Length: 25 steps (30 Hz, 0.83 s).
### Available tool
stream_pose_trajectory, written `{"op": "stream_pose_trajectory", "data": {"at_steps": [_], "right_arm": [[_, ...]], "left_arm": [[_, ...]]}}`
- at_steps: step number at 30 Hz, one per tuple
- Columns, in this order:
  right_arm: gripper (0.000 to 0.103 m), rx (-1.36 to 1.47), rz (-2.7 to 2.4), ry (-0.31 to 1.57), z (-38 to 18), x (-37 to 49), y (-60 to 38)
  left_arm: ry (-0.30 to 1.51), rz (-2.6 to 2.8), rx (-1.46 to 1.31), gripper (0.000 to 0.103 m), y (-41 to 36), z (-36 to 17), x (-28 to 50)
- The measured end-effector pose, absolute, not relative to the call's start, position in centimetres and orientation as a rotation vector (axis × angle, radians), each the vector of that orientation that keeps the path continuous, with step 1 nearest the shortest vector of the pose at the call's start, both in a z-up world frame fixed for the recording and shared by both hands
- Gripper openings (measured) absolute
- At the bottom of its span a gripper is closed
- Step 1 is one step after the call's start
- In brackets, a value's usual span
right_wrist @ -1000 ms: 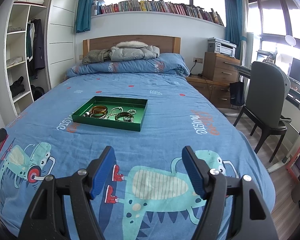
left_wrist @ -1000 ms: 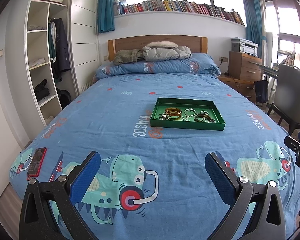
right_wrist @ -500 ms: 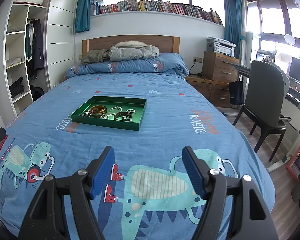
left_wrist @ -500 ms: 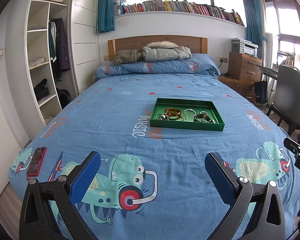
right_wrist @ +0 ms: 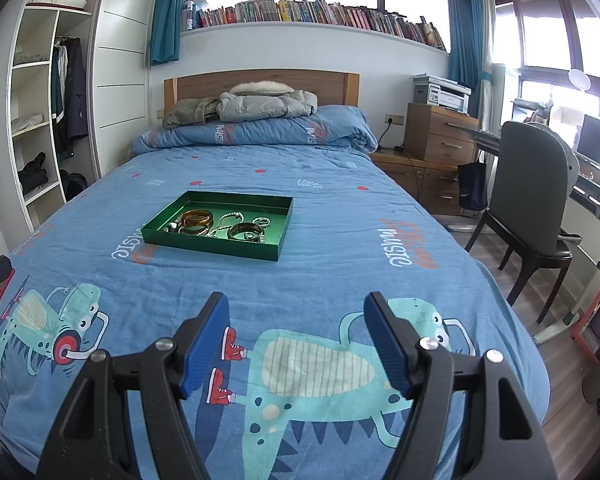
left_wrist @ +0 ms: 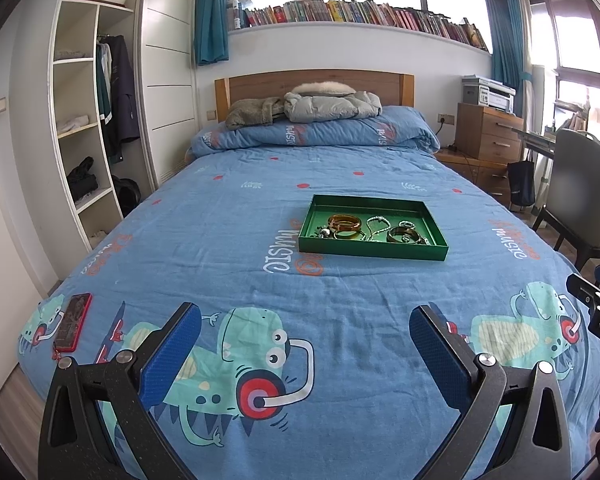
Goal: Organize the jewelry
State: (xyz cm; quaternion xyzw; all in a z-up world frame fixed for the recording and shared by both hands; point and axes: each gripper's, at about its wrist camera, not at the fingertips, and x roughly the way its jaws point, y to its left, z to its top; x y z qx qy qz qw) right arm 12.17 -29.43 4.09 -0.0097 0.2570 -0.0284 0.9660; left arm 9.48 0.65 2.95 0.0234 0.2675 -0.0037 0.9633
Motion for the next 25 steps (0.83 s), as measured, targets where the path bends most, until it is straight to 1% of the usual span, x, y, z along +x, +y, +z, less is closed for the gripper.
{"op": "stream_pose_trajectory", "data": {"at_steps": [25], "right_arm": [[0.069, -0.023, -0.058, 0.518, 4.05, 12.16, -29.42]], "left_arm": [[0.543, -0.009, 0.037, 0.102, 0.61, 3.06, 9.54]]}}
